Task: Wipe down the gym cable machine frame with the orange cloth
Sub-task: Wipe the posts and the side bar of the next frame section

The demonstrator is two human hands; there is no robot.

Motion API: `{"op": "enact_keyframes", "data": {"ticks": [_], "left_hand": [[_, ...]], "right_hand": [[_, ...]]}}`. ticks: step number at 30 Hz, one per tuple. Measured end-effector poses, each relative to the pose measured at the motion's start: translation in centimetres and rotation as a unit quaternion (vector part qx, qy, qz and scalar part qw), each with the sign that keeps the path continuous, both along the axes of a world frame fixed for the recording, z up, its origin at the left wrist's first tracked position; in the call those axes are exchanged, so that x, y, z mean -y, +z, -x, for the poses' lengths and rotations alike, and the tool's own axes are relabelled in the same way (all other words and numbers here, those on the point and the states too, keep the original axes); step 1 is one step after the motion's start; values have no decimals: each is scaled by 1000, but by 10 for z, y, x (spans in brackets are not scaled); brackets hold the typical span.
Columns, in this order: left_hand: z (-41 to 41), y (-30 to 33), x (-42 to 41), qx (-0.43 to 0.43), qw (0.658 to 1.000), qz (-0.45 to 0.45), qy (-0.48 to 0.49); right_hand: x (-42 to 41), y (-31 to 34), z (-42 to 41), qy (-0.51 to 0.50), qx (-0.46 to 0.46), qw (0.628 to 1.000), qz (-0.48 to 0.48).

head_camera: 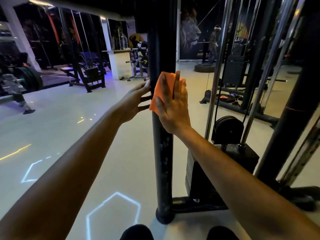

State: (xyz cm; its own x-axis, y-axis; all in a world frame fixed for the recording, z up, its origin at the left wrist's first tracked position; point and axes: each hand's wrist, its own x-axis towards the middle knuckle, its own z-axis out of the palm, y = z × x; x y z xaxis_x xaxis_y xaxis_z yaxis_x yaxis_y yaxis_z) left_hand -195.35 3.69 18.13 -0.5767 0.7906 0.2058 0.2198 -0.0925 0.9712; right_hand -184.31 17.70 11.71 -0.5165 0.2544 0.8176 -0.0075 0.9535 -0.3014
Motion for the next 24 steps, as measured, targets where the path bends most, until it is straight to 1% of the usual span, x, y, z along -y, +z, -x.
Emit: {"op": "enact_keyframes", "data": {"ticks": [3,6,7,9,12,14,16,20,22,24], "left_hand": [[-4,-4,0,2,1000,-7,-10],[-1,-11,3,12,1000,-7,-10],[1,-13,4,19,1000,-6,-11],[6,-16,6,45,999,-7,-18],[6,-13,9,79,996,-16,-25],[5,-11,9,90,995,-22,-23],[4,-12,9,93,995,-27,-25],[2,-17,8,78,996,-25,-19],[1,-17,8,73,997,-25,-14],[0,-18,7,72,997,-26,-14]], "right_hand": [[4,-27,-6,0,10,1000,4],[10,-71,-19,-7,51,999,1],[11,-76,-21,-9,58,998,3],[13,-62,-18,-20,49,999,-5],[16,-18,-1,-68,18,997,-39],[17,-5,5,-93,1,995,-47],[18,-18,0,-95,-1,994,-52],[20,-74,-20,-77,51,995,-49],[18,-73,-18,-74,57,995,-36],[19,-49,-9,-83,45,995,-43]]}}
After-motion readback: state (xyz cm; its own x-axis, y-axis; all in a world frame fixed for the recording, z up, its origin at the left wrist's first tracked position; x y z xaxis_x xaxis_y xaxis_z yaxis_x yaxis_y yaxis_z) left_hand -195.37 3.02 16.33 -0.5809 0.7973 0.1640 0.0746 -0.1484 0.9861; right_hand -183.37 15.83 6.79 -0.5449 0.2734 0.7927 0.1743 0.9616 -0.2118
